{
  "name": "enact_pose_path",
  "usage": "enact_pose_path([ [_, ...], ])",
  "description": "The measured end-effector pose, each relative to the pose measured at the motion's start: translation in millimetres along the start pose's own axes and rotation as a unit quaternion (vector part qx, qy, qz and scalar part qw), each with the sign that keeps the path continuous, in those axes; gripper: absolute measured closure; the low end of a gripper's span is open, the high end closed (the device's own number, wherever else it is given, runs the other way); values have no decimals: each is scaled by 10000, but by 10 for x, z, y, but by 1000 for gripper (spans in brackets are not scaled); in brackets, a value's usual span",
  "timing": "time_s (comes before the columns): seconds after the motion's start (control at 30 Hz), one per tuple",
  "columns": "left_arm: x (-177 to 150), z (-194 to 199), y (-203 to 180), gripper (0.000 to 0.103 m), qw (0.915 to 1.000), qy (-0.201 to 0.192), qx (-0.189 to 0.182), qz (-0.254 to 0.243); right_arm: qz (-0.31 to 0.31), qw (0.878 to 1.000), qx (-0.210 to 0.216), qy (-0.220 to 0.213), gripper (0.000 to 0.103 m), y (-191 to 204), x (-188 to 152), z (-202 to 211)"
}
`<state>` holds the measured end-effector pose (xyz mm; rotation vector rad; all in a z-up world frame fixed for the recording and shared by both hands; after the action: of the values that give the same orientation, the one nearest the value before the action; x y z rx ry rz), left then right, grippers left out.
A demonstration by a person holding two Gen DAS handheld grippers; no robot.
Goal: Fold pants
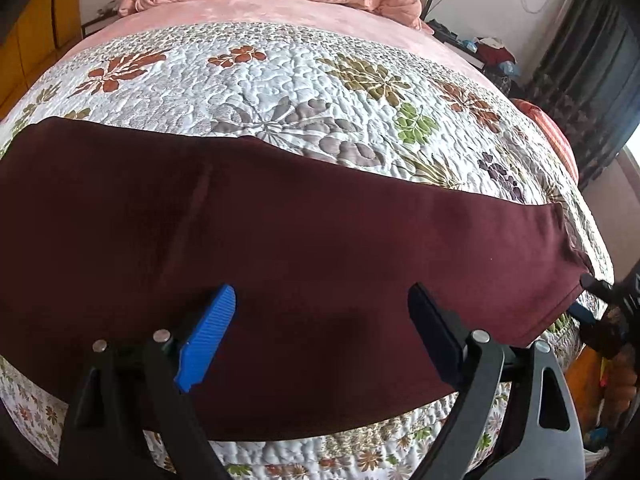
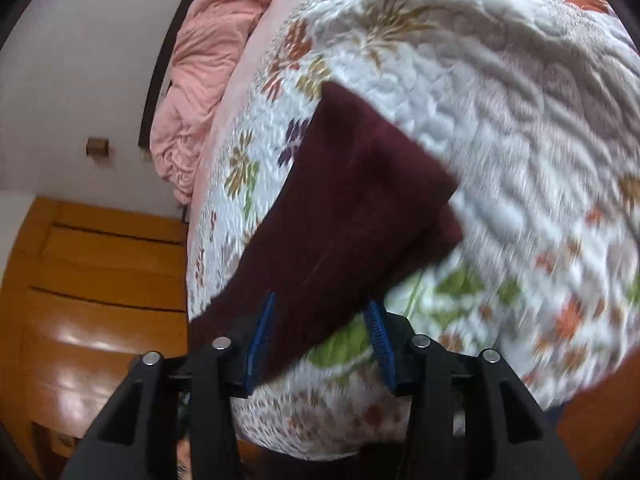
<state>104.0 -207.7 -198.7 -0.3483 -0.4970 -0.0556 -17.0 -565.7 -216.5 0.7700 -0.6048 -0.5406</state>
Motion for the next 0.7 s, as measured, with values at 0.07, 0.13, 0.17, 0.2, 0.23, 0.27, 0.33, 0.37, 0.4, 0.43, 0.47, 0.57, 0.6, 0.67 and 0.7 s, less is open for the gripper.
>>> enact_pose_path([
  [0.07, -11, -11, -19, 14, 10000, -11, 12, -37, 109, 9999, -81, -34, 50, 62, -9, -33],
  [0.13, -21, -12, -34, 14, 10000, -3, 1, -67, -95, 9998, -24, -176, 50, 28, 68, -80],
  [0.17, -30, 1, -46, 14, 10000, 16, -60, -73, -284, 9991, 99, -300, 51, -13, 117, -98],
  [0.2, -35, 16, -58, 14, 9999, 34, -137, -75, -441, 9980, 217, -389, 52, -54, 160, -123],
  [0.23, -38, 26, -65, 14, 9998, 45, -182, -83, -578, 9970, 293, -432, 58, -103, 206, -153],
  [0.27, -39, 33, -75, 14, 9997, 63, -217, -113, -603, 9964, 369, -468, 67, -119, 233, -163],
  [0.33, -35, 21, -69, 14, 9997, 88, -182, -150, -445, 9967, 424, -538, 83, -42, 302, -160],
  [0.37, -25, 11, -38, 14, 9998, 93, -133, -123, -342, 9970, 408, -561, 85, 15, 342, -153],
  [0.4, -10, 8, -4, 14, 9999, 86, -107, -77, -195, 9973, 380, -596, 86, 93, 377, -134],
  [0.43, 22, 14, 50, 14, 9999, 62, -80, 18, 12, 9971, 397, -645, 87, 195, 417, -65],
  [0.47, 52, 32, 94, 14, 9999, 26, -59, 109, 159, 9961, 483, -724, 88, 312, 479, 11],
  [0.57, 182, 177, 227, 14, 9987, -256, -76, 436, 436, 9907, 695, -1086, 89, 540, 648, 312],
  [0.6, 218, 229, 254, 14, 9981, -365, -86, 488, 551, 9875, 706, -1300, 89, 602, 702, 481],
  [0.67, 284, 321, 301, 13, 9971, -555, -53, 519, 612, 9829, 622, -1624, 89, 589, 739, 726],
  [0.7, 290, 319, 314, 12, 9971, -565, -13, 507, 601, 9816, 389, -1770, 89, 496, 750, 858],
])
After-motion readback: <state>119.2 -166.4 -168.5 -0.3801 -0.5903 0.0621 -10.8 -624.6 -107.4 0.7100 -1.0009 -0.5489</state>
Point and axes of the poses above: each gripper's, at about its wrist camera, not at the fingertips, and z roughly against the way its jaws point, y to its left, x to its top, the point moved 3 cm from there along -z, roughly the way its jaws point, and after that the axes turned 11 degrees about z, right-handed, at the moved point
